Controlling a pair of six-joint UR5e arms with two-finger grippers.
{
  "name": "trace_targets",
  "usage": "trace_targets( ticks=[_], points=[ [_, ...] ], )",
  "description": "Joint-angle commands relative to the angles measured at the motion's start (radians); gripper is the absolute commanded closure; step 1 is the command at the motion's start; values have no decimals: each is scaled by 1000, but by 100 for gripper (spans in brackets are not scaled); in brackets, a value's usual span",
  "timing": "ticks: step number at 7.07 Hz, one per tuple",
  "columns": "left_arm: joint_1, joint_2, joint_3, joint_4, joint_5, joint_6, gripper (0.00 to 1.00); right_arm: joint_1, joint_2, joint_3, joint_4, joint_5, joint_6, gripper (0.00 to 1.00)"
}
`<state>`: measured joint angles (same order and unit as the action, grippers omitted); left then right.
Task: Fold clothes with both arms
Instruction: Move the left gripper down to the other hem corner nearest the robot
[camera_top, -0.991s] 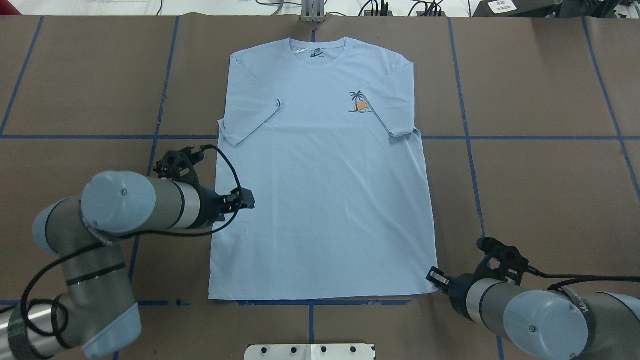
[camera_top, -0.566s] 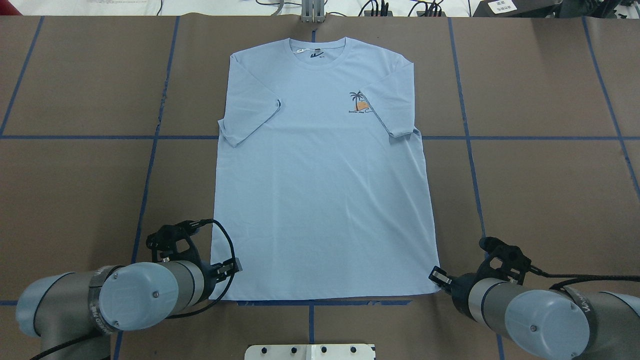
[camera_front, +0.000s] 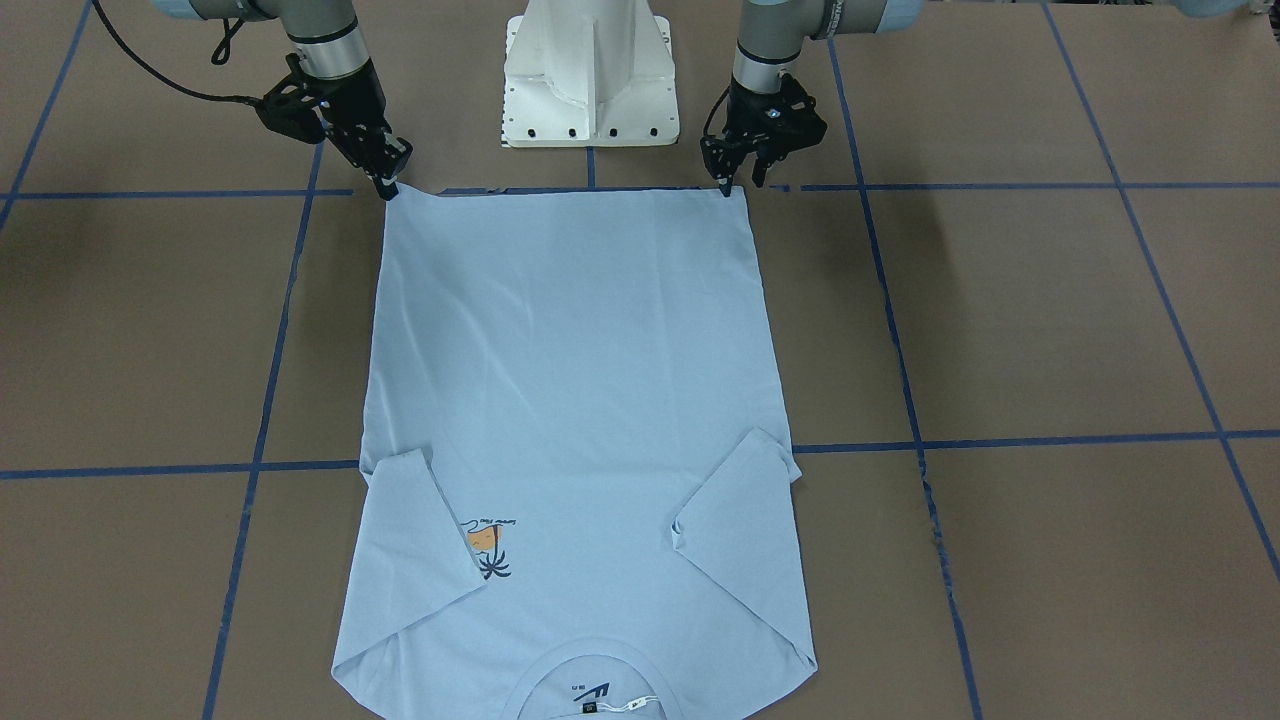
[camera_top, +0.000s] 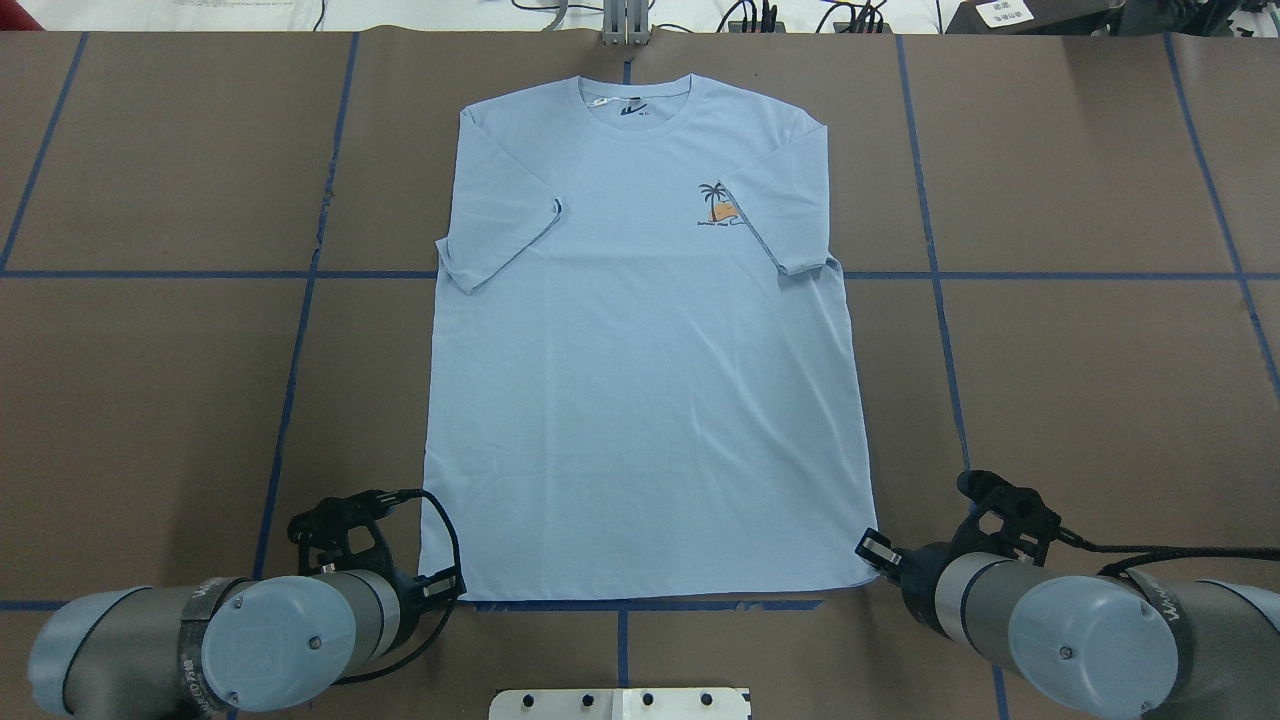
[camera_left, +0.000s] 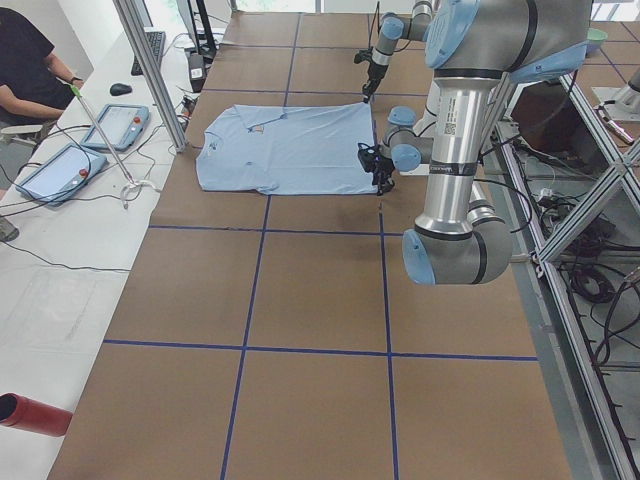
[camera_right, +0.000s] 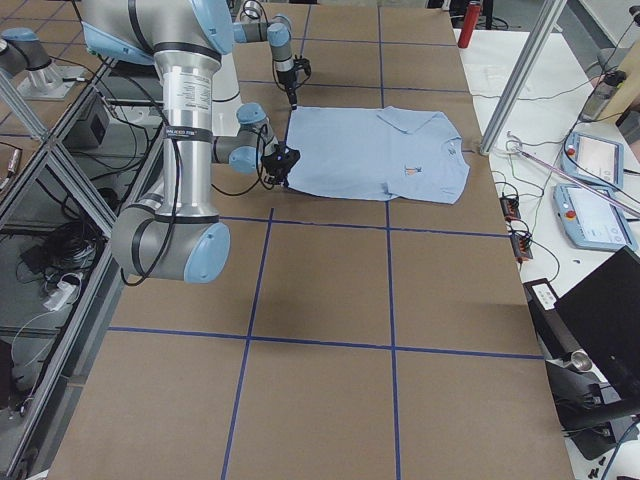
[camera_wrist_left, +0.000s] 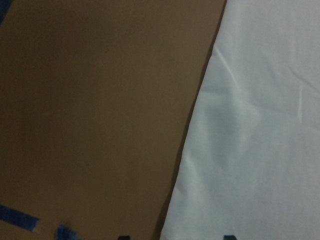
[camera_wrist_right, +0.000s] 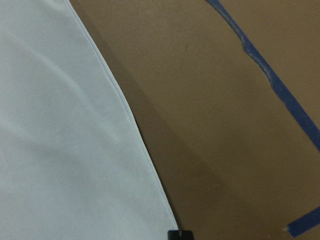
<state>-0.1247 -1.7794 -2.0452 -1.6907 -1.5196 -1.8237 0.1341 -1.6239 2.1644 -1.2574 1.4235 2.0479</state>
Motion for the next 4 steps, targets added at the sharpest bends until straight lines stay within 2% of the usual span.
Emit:
trace_targets(
  ticks=[1, 2, 4],
  points=[
    [10, 1, 2, 0, -1, 0, 76, 4, -1, 0, 0, 0, 0, 100],
    [10, 0, 3, 0, -2, 1, 96, 10, -1, 0, 0, 0, 0, 100],
    [11, -8, 0, 0, -4, 0, 100, 16, 1, 0, 0, 0, 0, 100]
  ],
)
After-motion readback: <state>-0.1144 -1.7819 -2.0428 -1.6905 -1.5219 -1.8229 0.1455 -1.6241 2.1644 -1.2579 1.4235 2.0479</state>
